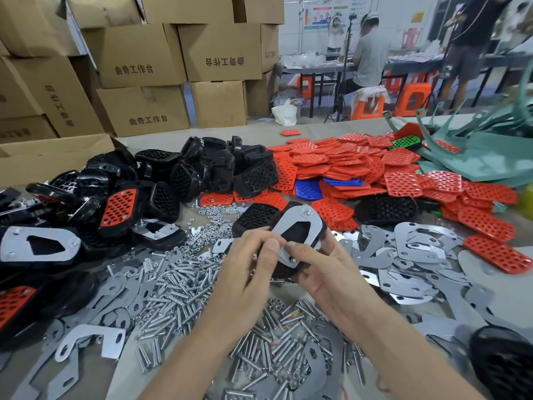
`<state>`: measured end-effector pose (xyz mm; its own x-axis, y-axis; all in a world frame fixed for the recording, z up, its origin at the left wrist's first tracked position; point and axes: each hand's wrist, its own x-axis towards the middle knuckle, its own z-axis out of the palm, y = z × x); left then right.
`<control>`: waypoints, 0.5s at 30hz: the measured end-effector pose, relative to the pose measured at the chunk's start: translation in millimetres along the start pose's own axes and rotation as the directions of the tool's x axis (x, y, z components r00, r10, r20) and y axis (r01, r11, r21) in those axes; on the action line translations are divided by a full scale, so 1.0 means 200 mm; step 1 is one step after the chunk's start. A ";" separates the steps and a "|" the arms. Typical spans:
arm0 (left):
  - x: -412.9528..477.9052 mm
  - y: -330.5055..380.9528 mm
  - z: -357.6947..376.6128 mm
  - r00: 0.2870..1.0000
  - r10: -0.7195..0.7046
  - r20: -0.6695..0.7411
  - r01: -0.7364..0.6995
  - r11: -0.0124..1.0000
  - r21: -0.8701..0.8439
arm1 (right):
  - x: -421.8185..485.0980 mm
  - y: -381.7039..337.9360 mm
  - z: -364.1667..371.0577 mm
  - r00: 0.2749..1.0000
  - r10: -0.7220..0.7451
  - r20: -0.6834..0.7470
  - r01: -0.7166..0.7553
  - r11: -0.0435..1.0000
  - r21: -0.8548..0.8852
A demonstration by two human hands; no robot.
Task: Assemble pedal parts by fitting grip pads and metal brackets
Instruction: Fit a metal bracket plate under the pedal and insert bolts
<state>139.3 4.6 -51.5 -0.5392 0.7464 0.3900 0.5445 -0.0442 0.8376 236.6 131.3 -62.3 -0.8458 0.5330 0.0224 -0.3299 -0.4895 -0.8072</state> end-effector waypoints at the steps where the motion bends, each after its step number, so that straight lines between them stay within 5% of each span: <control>1: -0.01 0.00 0.00 1.000 0.000 0.001 0.000 1.000 0.003 | 0.00 0.00 0.00 1.000 0.001 0.007 -0.001 1.000 0.003; 15: -0.01 0.02 0.00 0.999 -0.022 -0.039 0.021 0.999 -0.027 | 0.00 -0.01 0.01 1.000 -0.009 0.008 0.009 1.000 0.011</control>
<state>143.2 2.6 -48.2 -0.5754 0.7210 0.3861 0.5155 -0.0468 0.8556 236.3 131.7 -60.2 -0.8460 0.5320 0.0341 -0.3419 -0.4925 -0.8004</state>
